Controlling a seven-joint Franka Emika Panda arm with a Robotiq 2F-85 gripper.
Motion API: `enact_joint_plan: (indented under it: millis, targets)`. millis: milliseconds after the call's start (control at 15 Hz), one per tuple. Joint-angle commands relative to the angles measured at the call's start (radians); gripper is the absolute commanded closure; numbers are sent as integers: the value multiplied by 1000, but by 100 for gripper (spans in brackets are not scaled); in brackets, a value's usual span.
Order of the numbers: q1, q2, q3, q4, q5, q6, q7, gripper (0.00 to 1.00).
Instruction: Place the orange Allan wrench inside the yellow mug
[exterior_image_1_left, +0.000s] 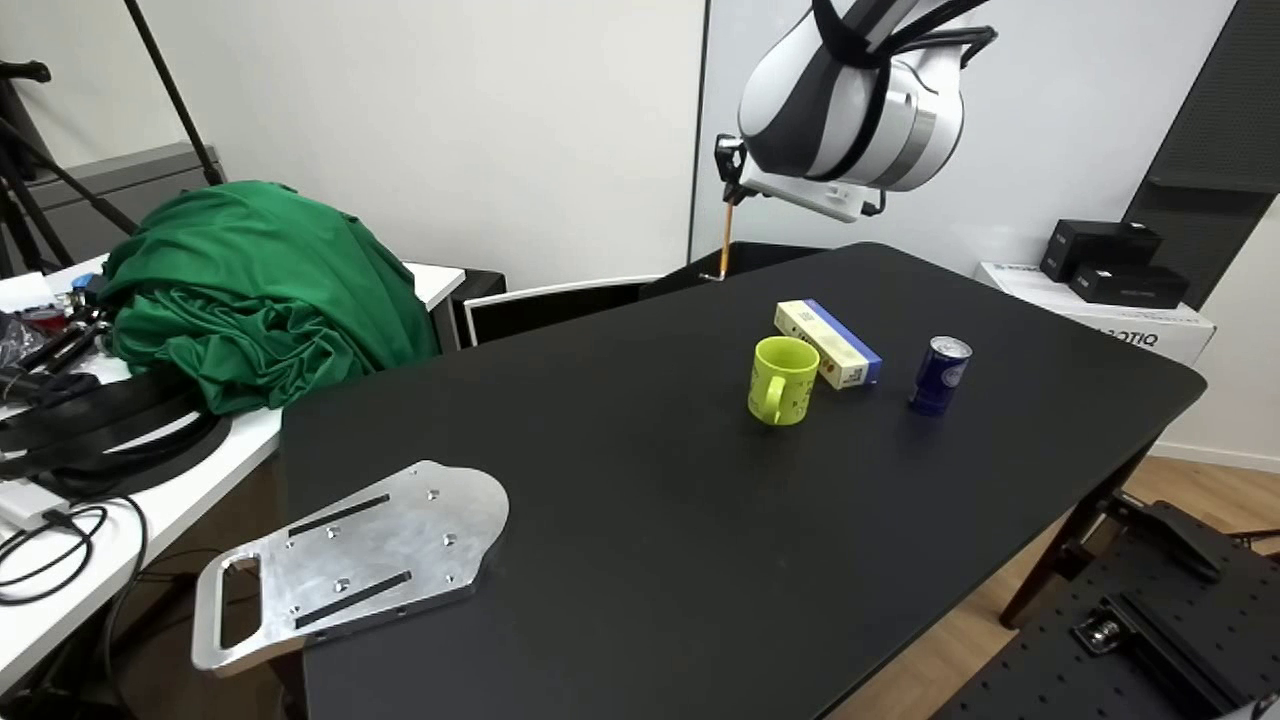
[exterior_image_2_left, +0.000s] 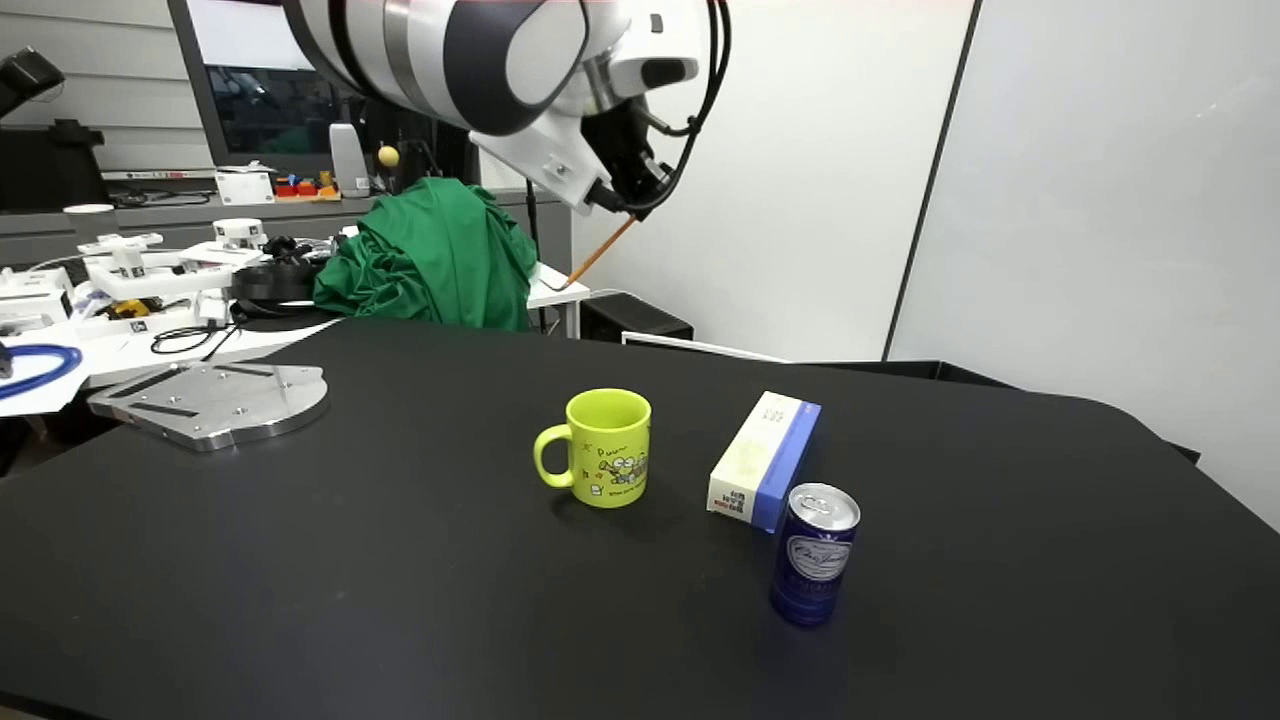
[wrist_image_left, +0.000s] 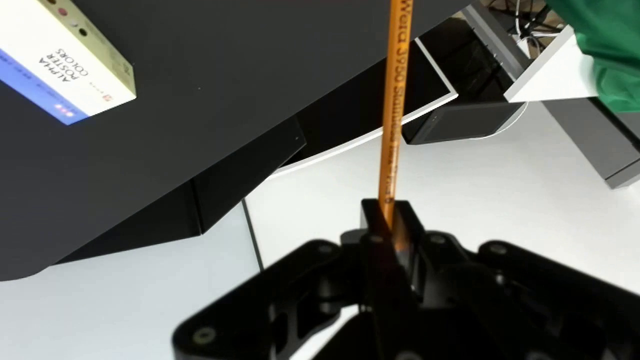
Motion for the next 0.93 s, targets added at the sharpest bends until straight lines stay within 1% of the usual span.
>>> enact_joint_plan:
  millis: [0, 333, 467, 600, 867]
  targets:
    - [-38, -32, -17, -68, -22, 59, -25, 98]
    - [-23, -28, -88, -117, -11, 86, -102, 98]
    - [-10, -32, -117, -122, -4, 66, -130, 98]
    - [0, -24, -136, -132, -1, 72, -151, 98]
    - [39, -13, -184, -150, 16, 74, -198, 98]
